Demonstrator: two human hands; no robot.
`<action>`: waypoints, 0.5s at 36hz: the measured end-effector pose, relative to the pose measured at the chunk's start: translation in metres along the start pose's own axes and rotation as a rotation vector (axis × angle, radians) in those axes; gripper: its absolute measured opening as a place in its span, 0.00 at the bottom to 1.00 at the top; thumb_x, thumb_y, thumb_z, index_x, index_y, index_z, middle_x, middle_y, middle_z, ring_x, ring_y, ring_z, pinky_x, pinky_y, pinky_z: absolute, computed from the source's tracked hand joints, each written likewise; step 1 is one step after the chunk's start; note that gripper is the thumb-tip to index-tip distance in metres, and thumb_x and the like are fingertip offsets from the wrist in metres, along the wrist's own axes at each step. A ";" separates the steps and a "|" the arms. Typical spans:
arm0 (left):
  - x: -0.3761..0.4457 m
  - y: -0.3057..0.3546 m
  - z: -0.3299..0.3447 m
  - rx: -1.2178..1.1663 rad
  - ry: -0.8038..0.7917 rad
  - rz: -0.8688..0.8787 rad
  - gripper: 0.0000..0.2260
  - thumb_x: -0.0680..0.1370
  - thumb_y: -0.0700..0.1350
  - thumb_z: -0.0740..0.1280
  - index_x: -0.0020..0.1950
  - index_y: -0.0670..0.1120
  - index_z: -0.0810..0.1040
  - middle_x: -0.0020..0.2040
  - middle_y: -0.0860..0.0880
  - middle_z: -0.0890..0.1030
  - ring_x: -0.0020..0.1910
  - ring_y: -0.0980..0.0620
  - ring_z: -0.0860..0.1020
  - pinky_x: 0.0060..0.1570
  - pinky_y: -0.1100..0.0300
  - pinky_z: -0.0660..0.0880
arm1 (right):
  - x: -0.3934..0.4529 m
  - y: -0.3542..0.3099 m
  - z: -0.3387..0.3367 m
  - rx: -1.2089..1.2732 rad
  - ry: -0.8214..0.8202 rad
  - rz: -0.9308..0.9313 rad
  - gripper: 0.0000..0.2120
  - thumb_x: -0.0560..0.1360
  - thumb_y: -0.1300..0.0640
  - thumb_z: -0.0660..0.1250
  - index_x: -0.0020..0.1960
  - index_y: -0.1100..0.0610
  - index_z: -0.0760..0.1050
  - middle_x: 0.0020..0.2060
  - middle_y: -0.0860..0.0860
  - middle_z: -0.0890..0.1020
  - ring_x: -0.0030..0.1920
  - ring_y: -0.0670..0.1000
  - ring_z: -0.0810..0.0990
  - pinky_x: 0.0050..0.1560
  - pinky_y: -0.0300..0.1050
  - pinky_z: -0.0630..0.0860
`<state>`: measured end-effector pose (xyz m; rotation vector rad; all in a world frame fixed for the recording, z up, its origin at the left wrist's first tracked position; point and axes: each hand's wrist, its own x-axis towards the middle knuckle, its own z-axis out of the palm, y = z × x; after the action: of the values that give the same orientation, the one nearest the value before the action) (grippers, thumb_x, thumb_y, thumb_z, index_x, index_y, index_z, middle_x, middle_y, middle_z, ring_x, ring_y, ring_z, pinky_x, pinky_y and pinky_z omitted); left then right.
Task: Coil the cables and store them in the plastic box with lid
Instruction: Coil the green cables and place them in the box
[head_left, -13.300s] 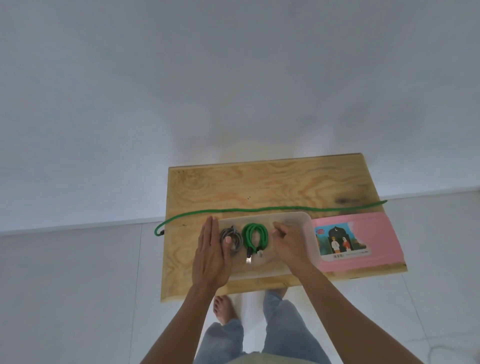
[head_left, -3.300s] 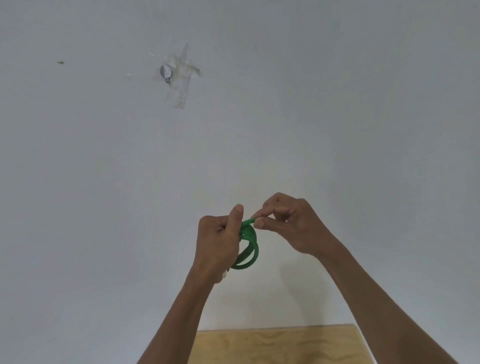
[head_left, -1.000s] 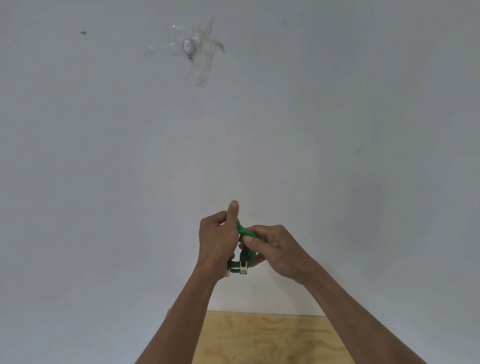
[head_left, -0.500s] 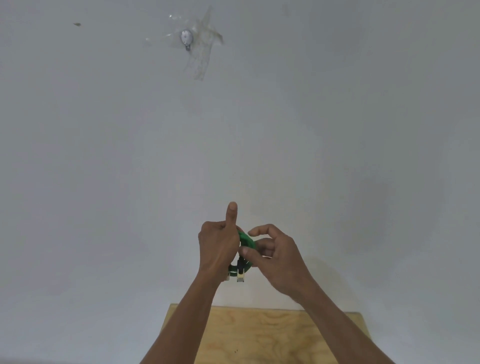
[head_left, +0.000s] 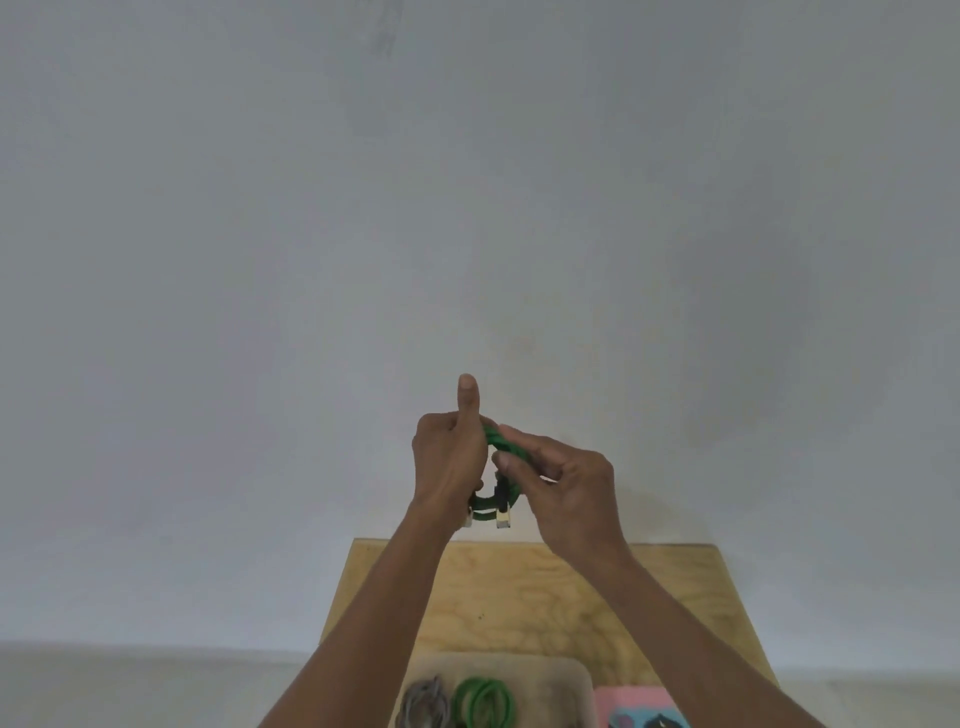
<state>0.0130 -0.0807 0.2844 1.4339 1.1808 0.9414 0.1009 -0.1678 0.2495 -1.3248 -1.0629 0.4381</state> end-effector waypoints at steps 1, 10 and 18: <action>-0.003 -0.005 0.001 -0.003 -0.001 0.003 0.33 0.81 0.64 0.55 0.36 0.39 0.82 0.28 0.45 0.76 0.23 0.51 0.71 0.24 0.61 0.69 | -0.004 0.003 0.000 0.003 0.014 0.012 0.14 0.74 0.62 0.73 0.58 0.52 0.84 0.36 0.45 0.87 0.35 0.47 0.84 0.46 0.55 0.83; -0.022 -0.050 0.008 -0.012 -0.003 0.007 0.31 0.82 0.62 0.56 0.38 0.38 0.82 0.30 0.42 0.80 0.24 0.53 0.75 0.31 0.59 0.75 | -0.036 0.035 0.006 0.002 0.102 0.133 0.13 0.75 0.62 0.72 0.58 0.52 0.84 0.47 0.48 0.88 0.44 0.49 0.87 0.50 0.56 0.84; -0.039 -0.108 0.005 0.009 -0.112 -0.079 0.26 0.82 0.62 0.58 0.41 0.46 0.86 0.35 0.46 0.85 0.33 0.49 0.83 0.44 0.48 0.83 | -0.079 0.066 0.010 0.003 0.171 0.334 0.13 0.74 0.63 0.74 0.54 0.49 0.85 0.46 0.48 0.88 0.46 0.49 0.87 0.52 0.55 0.83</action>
<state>-0.0114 -0.1187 0.1782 1.4174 1.1516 0.7925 0.0735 -0.2082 0.1581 -1.5143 -0.7008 0.5623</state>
